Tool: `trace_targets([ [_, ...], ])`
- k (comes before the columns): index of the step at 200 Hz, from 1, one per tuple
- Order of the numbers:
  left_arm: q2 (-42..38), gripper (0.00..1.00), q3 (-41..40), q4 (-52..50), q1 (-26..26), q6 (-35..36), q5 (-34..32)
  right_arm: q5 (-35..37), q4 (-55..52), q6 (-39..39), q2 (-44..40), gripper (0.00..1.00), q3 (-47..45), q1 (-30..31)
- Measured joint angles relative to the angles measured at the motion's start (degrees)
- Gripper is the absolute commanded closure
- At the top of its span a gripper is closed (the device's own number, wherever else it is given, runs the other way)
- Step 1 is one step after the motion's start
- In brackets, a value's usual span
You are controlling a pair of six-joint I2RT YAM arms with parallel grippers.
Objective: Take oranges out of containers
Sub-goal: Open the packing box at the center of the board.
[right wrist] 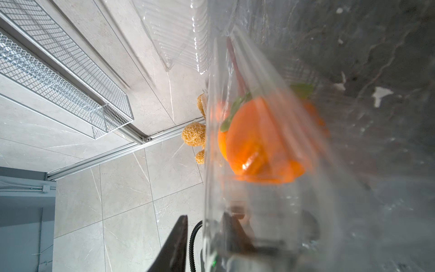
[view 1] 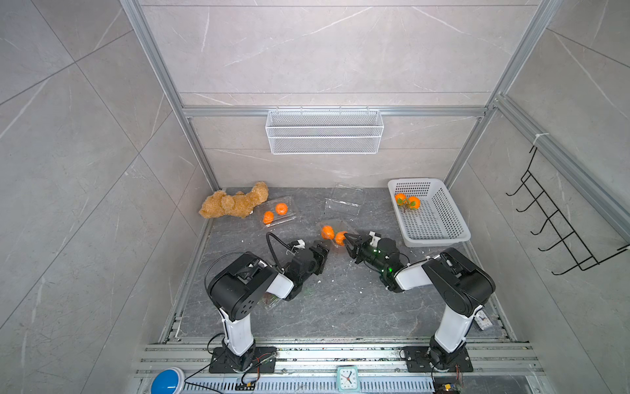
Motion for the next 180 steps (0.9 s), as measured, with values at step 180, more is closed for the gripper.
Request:
trace_targets([
  [180,0.04,0.12,0.00,0.81,0.59,-0.96,-1.51,-4.31,8.90,-1.11,3.41,0.56,3.34,1.25],
])
